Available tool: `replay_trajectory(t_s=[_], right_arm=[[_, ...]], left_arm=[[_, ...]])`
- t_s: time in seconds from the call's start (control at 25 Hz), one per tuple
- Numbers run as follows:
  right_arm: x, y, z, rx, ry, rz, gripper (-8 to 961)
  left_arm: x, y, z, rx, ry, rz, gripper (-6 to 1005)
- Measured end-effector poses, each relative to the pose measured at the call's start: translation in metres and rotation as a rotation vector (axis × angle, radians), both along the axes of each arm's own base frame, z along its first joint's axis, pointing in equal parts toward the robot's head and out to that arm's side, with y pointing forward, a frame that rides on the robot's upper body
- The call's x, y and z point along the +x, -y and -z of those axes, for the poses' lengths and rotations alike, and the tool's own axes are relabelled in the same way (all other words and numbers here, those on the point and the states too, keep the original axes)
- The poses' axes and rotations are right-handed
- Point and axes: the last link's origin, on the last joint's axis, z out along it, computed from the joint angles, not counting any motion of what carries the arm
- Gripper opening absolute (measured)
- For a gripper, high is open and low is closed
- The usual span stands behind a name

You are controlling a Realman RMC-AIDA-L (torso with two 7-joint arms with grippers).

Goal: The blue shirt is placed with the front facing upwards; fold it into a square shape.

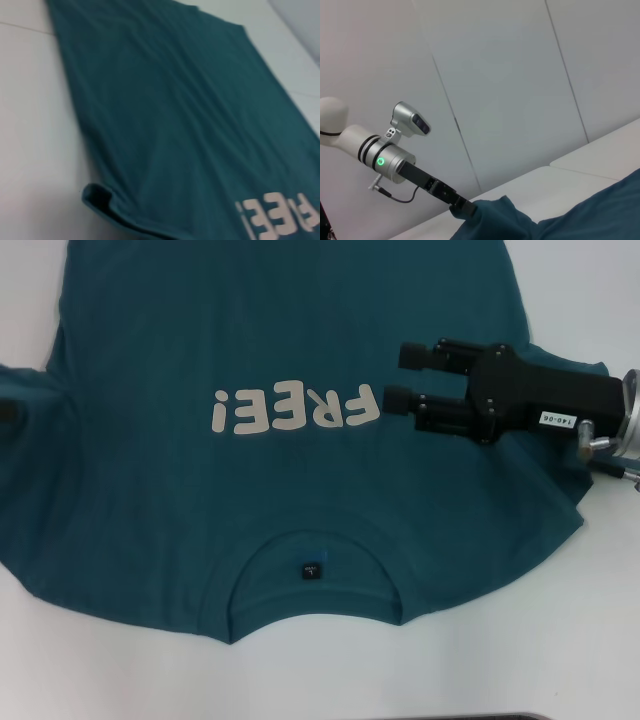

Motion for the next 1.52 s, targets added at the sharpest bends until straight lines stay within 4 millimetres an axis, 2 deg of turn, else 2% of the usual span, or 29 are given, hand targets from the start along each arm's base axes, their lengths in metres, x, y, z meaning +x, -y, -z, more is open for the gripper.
replay_trajectory(t_s=[0.4, 0.84, 1.44, 1.52], right_arm=[[0.000, 0.000, 0.000, 0.003, 0.002, -0.002, 746], [0.000, 0.000, 0.000, 0.003, 0.004, -0.005, 746], [0.001, 0.000, 0.000, 0.001, 0.006, -0.005, 745], [0.000, 0.000, 0.000, 0.001, 0.006, -0.008, 746]], left_arm=[[0.013, -0.001, 0.026, -0.017, 0.072, 0.010, 36], [0.030, -0.009, 0.046, -0.040, 0.111, 0.045, 43], [0.039, -0.018, 0.080, -0.100, 0.138, 0.050, 53], [0.039, -0.018, 0.081, -0.098, 0.135, 0.052, 125]])
